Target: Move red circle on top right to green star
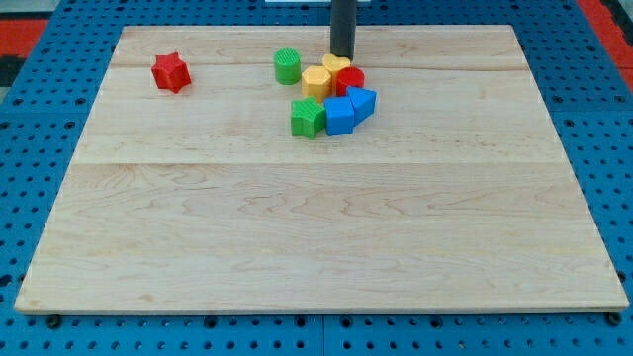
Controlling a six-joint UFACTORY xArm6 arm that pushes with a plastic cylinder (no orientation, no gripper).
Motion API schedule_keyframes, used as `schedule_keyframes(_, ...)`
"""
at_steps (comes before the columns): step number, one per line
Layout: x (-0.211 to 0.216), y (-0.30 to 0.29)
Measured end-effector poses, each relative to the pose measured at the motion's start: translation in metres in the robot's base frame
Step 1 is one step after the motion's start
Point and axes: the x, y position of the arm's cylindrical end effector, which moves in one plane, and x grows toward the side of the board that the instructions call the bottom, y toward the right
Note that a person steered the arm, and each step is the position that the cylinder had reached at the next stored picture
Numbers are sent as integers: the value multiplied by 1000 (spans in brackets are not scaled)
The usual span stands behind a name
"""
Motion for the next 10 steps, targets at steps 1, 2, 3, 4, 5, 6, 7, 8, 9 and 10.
schedule_keyframes(1,11,-1)
schedule_keyframes(2,11,15)
schedule_keyframes(3,11,64)
schedule_keyframes(4,22,79)
schedule_keyframes(5,29,44)
schedule_keyframes(6,46,17)
schedule_keyframes(7,47,22)
schedule_keyframes(8,52,11)
schedule_keyframes(9,70,-42)
schedule_keyframes(10,75,-62)
